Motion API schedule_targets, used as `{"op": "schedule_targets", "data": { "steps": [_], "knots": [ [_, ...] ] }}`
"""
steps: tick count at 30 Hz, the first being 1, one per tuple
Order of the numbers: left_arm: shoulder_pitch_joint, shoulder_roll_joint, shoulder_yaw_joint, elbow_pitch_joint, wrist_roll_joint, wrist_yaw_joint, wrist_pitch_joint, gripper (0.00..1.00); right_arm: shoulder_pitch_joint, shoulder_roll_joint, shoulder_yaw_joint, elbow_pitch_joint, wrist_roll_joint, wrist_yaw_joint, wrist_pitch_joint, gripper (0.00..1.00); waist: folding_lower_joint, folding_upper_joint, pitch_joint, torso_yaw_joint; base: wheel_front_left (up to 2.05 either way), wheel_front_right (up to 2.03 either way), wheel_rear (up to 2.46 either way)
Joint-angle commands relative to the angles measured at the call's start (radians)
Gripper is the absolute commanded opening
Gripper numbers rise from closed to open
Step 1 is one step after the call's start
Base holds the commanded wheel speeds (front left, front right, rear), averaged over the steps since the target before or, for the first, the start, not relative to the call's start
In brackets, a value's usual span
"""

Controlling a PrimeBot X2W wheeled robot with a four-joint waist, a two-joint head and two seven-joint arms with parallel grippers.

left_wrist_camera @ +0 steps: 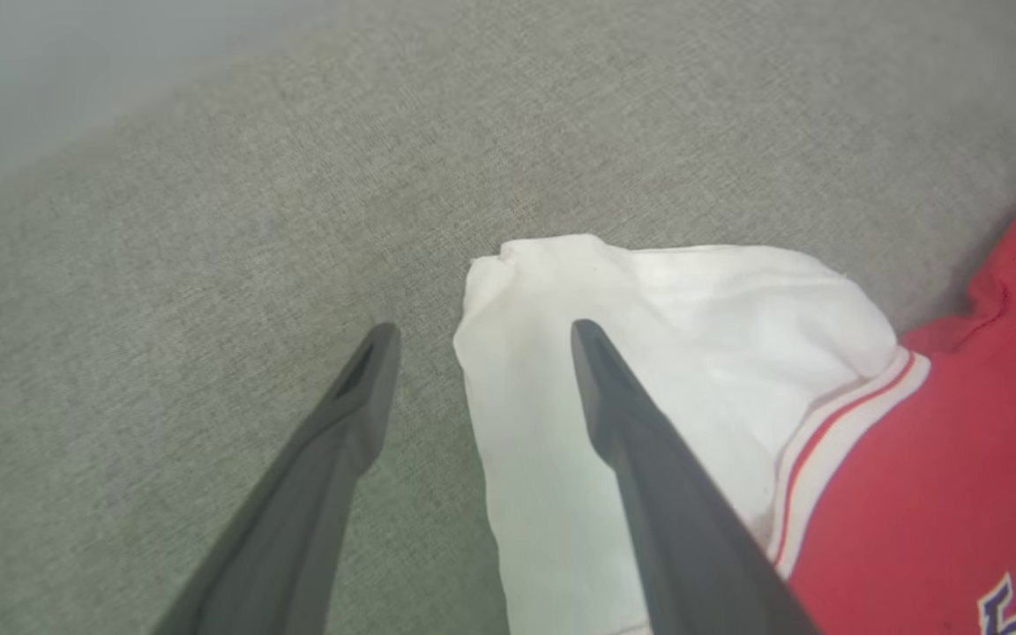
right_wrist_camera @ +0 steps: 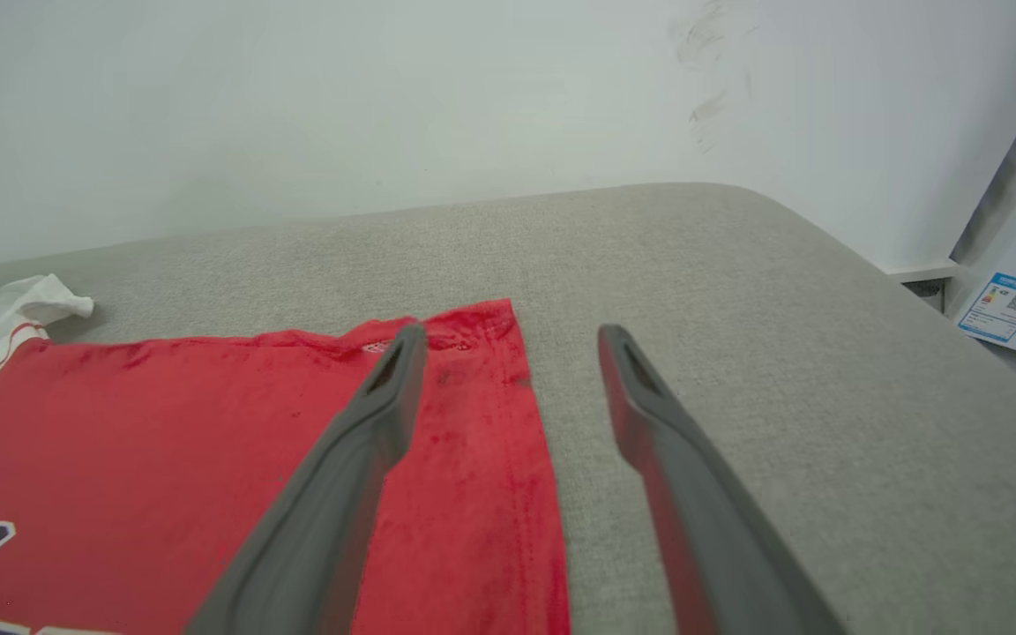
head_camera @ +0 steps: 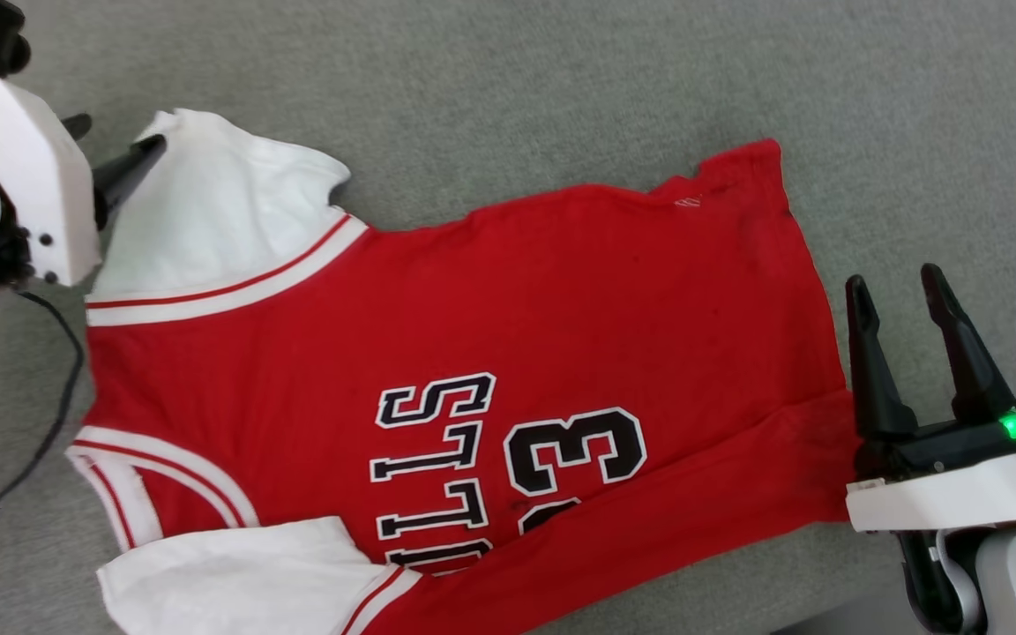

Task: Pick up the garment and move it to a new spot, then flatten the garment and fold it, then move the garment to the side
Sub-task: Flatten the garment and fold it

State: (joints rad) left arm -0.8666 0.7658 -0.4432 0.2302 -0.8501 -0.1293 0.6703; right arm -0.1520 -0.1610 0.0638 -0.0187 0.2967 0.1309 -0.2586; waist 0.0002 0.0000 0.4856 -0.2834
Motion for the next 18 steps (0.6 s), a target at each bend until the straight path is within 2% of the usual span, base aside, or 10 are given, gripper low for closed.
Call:
{"op": "schedule_targets", "data": {
  "steps": [1, 7, 13, 14, 16, 18],
  "knots": [
    [-0.025, 0.011, -0.002, 0.01, -0.008, -0.001, 0.021, 1.0, -0.021, 0.009, 0.003, 0.005, 0.002, 0.0, -0.005, 1.0, -0.0002, 0.0, 0.031, -0.027, 0.0, 0.0, 0.0],
    [-0.091, 0.031, -0.011, 0.065, -0.03, 0.004, 0.12, 1.0, -0.045, 0.032, 0.006, 0.021, 0.008, 0.0, -0.008, 1.0, -0.0002, 0.0, 0.072, -0.046, 0.0, 0.0, 0.0],
    [-0.097, 0.012, -0.039, 0.108, -0.033, 0.018, 0.173, 1.0, -0.055, 0.042, 0.003, 0.021, 0.001, 0.0, -0.008, 1.0, -0.0002, 0.0, 0.099, -0.049, 0.0, 0.0, 0.0],
    [-0.086, 0.007, -0.053, 0.11, -0.042, 0.016, 0.194, 0.57, -0.055, 0.042, 0.003, 0.024, -0.004, 0.0, -0.008, 1.0, -0.0002, 0.0, 0.1, -0.048, 0.0, 0.0, 0.0],
    [-0.069, 0.004, -0.069, 0.108, -0.056, 0.01, 0.212, 0.0, -0.06, 0.043, 0.003, 0.028, -0.011, 0.0, -0.008, 1.0, -0.0002, 0.0, 0.099, -0.045, 0.0, 0.0, 0.0],
    [-0.062, -0.001, -0.07, 0.102, -0.063, 0.006, 0.191, 0.0, -0.064, 0.043, 0.001, 0.03, -0.015, 0.0, -0.008, 1.0, -0.0002, 0.0, 0.092, -0.041, 0.0, 0.0, 0.0]
  ]
}}
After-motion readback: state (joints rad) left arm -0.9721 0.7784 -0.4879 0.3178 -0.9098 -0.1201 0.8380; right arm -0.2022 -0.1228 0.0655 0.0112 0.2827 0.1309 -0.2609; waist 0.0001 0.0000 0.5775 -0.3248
